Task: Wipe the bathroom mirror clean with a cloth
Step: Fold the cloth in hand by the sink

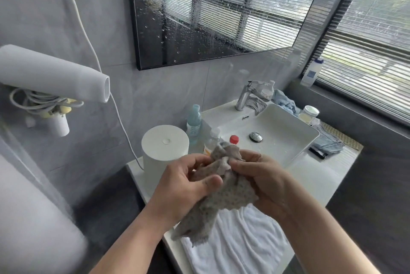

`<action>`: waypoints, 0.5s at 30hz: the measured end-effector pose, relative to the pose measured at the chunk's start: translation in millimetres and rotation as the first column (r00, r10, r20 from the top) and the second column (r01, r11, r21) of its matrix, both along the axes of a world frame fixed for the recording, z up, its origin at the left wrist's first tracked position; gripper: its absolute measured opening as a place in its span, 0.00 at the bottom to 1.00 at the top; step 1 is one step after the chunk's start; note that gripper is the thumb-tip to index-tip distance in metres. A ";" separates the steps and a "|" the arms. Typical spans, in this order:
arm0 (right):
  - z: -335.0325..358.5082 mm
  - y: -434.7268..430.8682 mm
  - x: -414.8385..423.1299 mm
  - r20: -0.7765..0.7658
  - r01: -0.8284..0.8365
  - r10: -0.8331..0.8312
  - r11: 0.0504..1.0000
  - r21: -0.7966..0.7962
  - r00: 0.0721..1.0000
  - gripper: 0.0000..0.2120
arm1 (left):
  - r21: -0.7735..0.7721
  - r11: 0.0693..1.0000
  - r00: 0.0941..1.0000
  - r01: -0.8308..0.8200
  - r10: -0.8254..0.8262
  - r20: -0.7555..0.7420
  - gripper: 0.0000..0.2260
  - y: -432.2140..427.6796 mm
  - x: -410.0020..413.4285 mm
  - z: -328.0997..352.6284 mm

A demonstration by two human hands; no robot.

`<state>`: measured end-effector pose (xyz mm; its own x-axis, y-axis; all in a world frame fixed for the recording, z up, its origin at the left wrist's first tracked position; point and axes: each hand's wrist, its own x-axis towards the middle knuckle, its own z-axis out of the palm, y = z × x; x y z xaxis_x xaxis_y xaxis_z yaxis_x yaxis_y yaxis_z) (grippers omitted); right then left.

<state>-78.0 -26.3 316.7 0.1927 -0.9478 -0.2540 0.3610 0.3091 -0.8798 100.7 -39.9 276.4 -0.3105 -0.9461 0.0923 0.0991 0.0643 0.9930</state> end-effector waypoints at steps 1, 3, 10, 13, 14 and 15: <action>0.1 1.2 2.4 -0.040 0.060 -0.059 0.998 0.014 0.997 0.06 | -0.026 1.000 0.998 0.010 -0.009 0.058 0.08 0.5 -0.5 0.3; -1.1 1.8 4.0 -0.179 0.152 -0.151 0.988 -0.010 0.972 0.07 | -0.052 0.997 0.989 -0.053 0.059 0.134 0.06 -1.9 -1.0 0.2; 1.3 0.1 -21.5 -0.826 -0.087 -0.043 0.990 -0.110 0.562 0.11 | 0.059 0.941 0.942 -0.333 0.335 -0.030 0.14 -37.8 18.8 16.4; 2.4 1.9 -17.3 -0.810 -0.353 0.177 0.935 -0.040 0.559 0.24 | 0.036 0.975 0.975 -0.221 0.221 0.009 0.15 -39.2 7.9 27.8; 0.4 2.6 -12.2 -0.725 -0.358 0.184 0.929 -0.092 0.664 0.23 | 0.039 0.987 0.988 -0.157 0.157 -0.003 0.13 -38.9 3.1 31.3; -3.2 1.9 -7.9 -0.606 -0.338 0.187 0.930 -0.143 0.773 0.23 | 0.052 0.993 0.994 -0.105 0.106 -0.022 0.12 -38.2 -1.7 35.5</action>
<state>-86.0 -24.4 313.5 0.3325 -0.9258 -0.1799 -0.2978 0.0779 -0.9514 99.0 -78.1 312.0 -0.2070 -0.9771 0.0498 0.1187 0.0255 0.9926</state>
